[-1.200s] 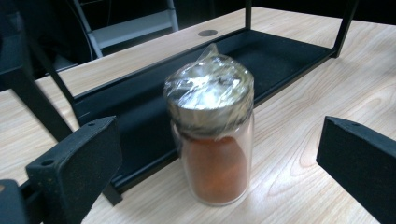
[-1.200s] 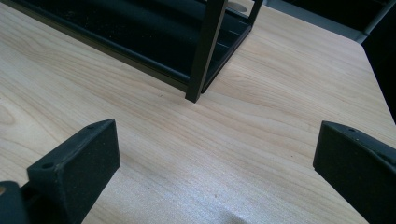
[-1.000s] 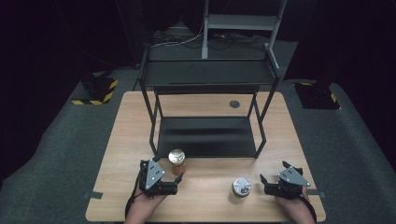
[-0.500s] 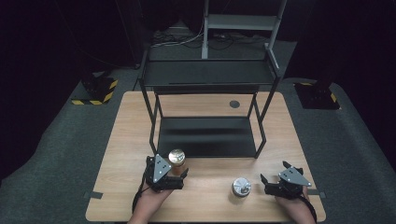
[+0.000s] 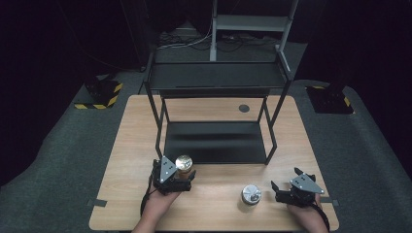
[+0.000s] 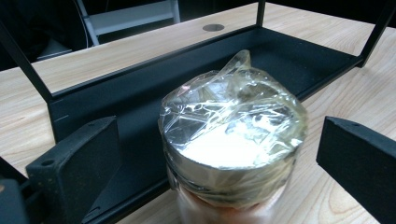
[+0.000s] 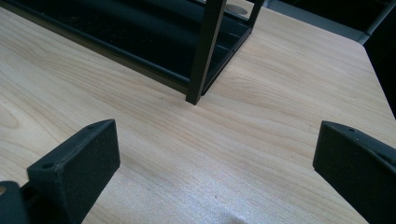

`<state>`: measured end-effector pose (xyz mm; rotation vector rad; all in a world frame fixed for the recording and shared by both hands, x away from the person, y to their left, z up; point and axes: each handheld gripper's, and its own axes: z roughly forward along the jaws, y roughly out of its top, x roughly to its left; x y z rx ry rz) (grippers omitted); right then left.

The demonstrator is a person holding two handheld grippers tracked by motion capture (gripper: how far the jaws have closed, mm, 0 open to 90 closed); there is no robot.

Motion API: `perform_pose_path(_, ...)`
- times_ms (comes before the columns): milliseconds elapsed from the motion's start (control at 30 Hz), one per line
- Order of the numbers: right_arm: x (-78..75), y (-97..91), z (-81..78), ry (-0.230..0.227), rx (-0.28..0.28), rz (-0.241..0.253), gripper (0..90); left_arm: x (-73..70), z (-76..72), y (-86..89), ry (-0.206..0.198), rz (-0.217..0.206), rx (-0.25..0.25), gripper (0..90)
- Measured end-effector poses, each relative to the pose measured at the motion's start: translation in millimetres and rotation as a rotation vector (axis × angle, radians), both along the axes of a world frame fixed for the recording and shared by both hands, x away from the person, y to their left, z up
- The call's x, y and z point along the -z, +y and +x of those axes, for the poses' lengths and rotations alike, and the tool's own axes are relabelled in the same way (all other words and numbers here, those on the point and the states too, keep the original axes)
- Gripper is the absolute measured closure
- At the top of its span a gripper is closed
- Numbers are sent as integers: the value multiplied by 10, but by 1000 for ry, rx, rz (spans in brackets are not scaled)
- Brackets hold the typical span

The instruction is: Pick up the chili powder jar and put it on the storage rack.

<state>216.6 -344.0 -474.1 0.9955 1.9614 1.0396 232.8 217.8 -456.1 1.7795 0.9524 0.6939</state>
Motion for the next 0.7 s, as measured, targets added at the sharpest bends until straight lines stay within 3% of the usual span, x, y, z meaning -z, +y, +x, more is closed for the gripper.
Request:
perform_pose_path(267, 0, 0, 1, 0, -1, -1, 0, 30, 22, 41, -3, -33, 8, 37)
perform_pose_path(533, -1, 0, 0, 2, 3, 3, 0, 45, 32, 94, -4, -59, 21, 185)
perform_pose_path(700, 0, -1, 1, 1, 3, 4, 0, 70, 14, 112, -23, -54, 37, 248)
